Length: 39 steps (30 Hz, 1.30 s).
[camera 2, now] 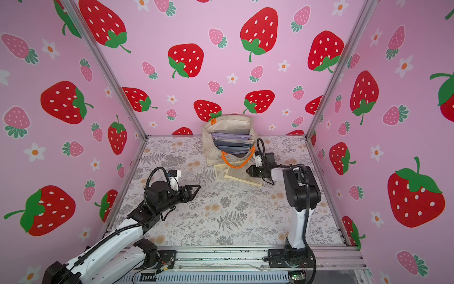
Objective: Put the pencil pouch into the canvas bag
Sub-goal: Adjust the pencil pouches at the center of the board, then pick up the pencil pouch.
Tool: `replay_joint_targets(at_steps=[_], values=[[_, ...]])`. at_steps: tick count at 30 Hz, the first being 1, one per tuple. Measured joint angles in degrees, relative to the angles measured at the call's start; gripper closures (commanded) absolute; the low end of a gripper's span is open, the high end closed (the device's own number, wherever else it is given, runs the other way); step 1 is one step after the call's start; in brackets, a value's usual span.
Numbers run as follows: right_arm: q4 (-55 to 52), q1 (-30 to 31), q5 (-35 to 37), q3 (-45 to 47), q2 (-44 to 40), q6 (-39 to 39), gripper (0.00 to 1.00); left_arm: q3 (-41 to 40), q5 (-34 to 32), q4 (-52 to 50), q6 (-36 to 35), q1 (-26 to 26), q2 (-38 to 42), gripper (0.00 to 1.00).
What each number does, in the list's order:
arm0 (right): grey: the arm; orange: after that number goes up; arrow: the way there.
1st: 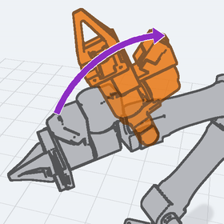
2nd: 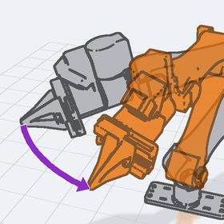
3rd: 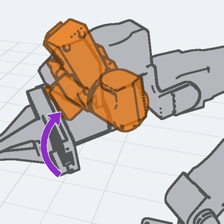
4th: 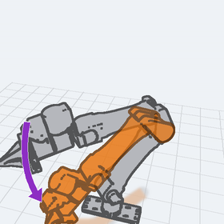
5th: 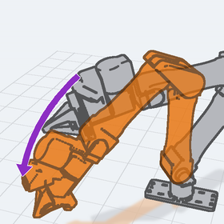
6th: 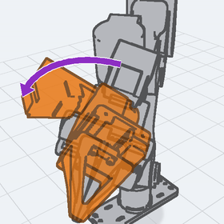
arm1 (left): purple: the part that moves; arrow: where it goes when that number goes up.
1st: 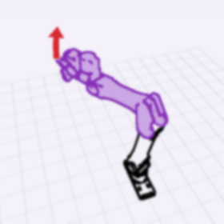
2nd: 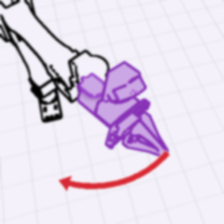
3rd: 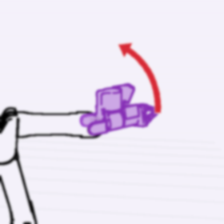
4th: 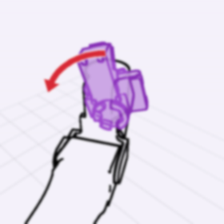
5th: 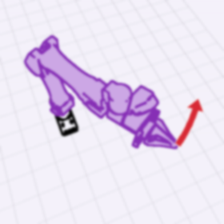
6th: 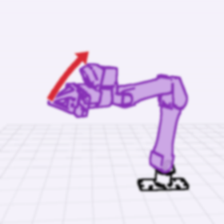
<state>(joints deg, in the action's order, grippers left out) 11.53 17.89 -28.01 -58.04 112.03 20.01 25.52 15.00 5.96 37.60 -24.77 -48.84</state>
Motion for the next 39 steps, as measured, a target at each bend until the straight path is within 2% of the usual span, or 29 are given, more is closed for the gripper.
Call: replay_joint_targets(at_steps=[7, 11, 16, 18, 21, 25, 31, 39], values=[[2.86, 2.27, -0.61, 16.52, -12.15, 1.95, 0.74, -0.20, -1.66, -2.82, -0.28, 0.68, -0.55, 0.32], [3.89, 7.80, -0.55, 23.67, -18.38, 5.33, 0.73, -0.17, -1.40, -4.26, -0.26, 0.79, -5.79, 0.32], [-2.78, 16.00, 0.68, 27.34, -27.08, 8.59, 0.63, -0.17, 0.52, -4.70, 0.24, 0.61, -9.09, 0.31], [-7.91, 16.33, 2.54, 26.93, -32.41, 8.41, 0.56, -0.17, 1.16, -4.35, 0.83, 0.07, -9.55, 0.31], [-14.32, 15.61, 6.10, 23.54, -37.88, 6.67, 0.54, -0.17, 1.55, -3.26, 1.84, -2.08, -11.34, 0.30], [-15.76, 12.85, 6.62, 18.88, -35.65, 4.09, 0.53, -0.17, 1.62, 0.04, 3.65, -5.92, -16.70, 0.29], [-15.30, 11.34, 5.18, 20.28, -28.04, 2.75, 0.52, 1.09, 0.55, 4.76, 5.44, -12.09, -26.32, 0.28], [-11.02, 11.41, 1.01, 22.53, -24.74, 2.60, 0.53, 7.15, 0.37, 12.39, 7.58, -15.52, -40.44, 0.32]])
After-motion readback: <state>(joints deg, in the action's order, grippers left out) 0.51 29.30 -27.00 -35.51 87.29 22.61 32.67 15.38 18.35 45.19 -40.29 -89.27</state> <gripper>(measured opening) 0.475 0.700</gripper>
